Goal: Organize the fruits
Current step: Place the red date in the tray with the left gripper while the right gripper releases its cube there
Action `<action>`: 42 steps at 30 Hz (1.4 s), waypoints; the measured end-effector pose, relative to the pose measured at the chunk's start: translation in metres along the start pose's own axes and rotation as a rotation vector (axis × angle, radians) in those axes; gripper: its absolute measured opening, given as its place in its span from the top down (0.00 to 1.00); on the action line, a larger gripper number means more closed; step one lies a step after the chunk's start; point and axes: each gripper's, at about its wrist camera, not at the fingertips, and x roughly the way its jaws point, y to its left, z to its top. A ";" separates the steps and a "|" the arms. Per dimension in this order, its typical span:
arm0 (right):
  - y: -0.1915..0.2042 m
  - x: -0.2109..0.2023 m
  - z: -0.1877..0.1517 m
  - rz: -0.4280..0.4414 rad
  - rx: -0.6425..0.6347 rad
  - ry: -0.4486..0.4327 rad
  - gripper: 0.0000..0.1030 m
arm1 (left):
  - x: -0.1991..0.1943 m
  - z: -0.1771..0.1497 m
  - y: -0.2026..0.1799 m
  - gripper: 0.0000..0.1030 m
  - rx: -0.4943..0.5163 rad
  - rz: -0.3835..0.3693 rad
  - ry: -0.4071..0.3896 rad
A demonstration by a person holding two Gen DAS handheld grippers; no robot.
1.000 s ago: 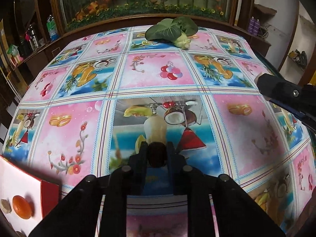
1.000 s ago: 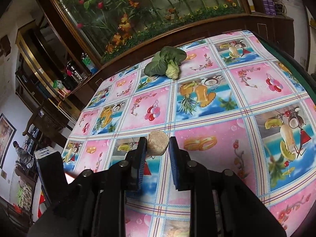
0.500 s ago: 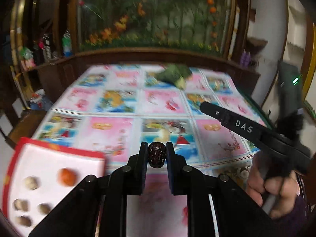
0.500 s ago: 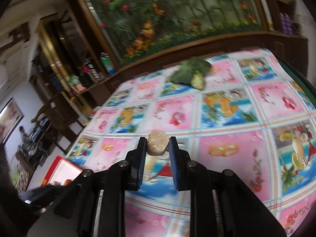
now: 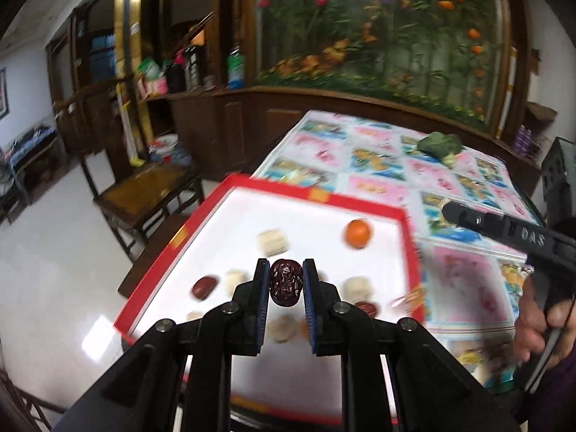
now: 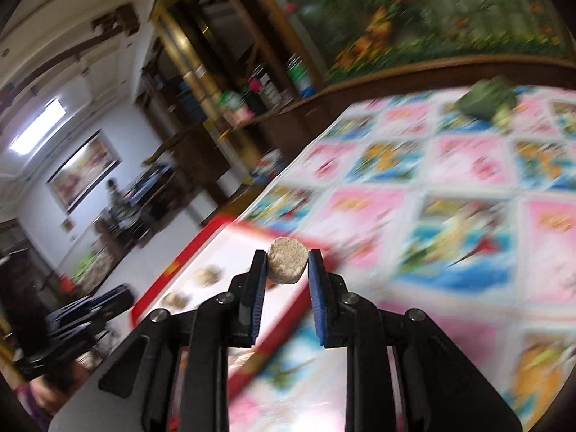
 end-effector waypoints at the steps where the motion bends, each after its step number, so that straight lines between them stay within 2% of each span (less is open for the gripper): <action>1: 0.009 0.008 -0.004 0.010 -0.003 0.022 0.76 | 0.003 -0.003 0.005 0.84 -0.002 0.003 0.005; 3: 0.028 0.026 -0.010 0.031 -0.022 0.068 0.76 | 0.006 -0.008 0.008 0.84 0.007 0.020 0.008; 8: 0.065 0.056 -0.013 0.012 -0.100 0.118 0.76 | 0.017 -0.016 0.013 0.84 0.022 0.015 0.022; 13: 0.077 0.095 -0.017 -0.076 -0.123 0.224 0.75 | 0.044 -0.009 0.017 0.84 0.028 0.053 0.067; 16: 0.074 0.114 -0.022 -0.112 -0.099 0.286 0.75 | 0.053 -0.005 0.018 0.84 0.020 0.051 0.083; 21: 0.072 0.127 -0.024 -0.175 -0.108 0.314 0.75 | 0.059 -0.004 0.015 0.84 0.050 0.104 0.090; 25: 0.068 0.133 -0.027 -0.187 -0.093 0.339 0.75 | 0.059 -0.003 0.013 0.84 0.060 0.120 0.083; 32: 0.069 0.122 -0.027 -0.184 -0.077 0.321 0.75 | 0.055 -0.006 0.008 0.83 0.053 0.124 0.082; 34: 0.067 0.112 -0.026 -0.168 -0.067 0.304 0.75 | 0.048 -0.006 0.007 0.75 0.049 0.139 0.064; 36: 0.066 0.097 -0.026 -0.144 -0.054 0.272 0.75 | 0.039 -0.006 0.004 0.58 0.057 0.149 0.035; 38: 0.069 0.077 -0.025 -0.128 -0.059 0.221 0.73 | 0.025 -0.007 0.002 0.48 0.055 0.151 -0.004; 39: 0.070 0.068 -0.025 -0.126 -0.067 0.194 0.68 | 0.018 -0.008 0.001 0.42 0.056 0.156 -0.025; 42: 0.076 0.036 -0.026 -0.137 -0.089 0.094 0.52 | -0.001 -0.011 -0.005 0.34 0.062 0.166 -0.070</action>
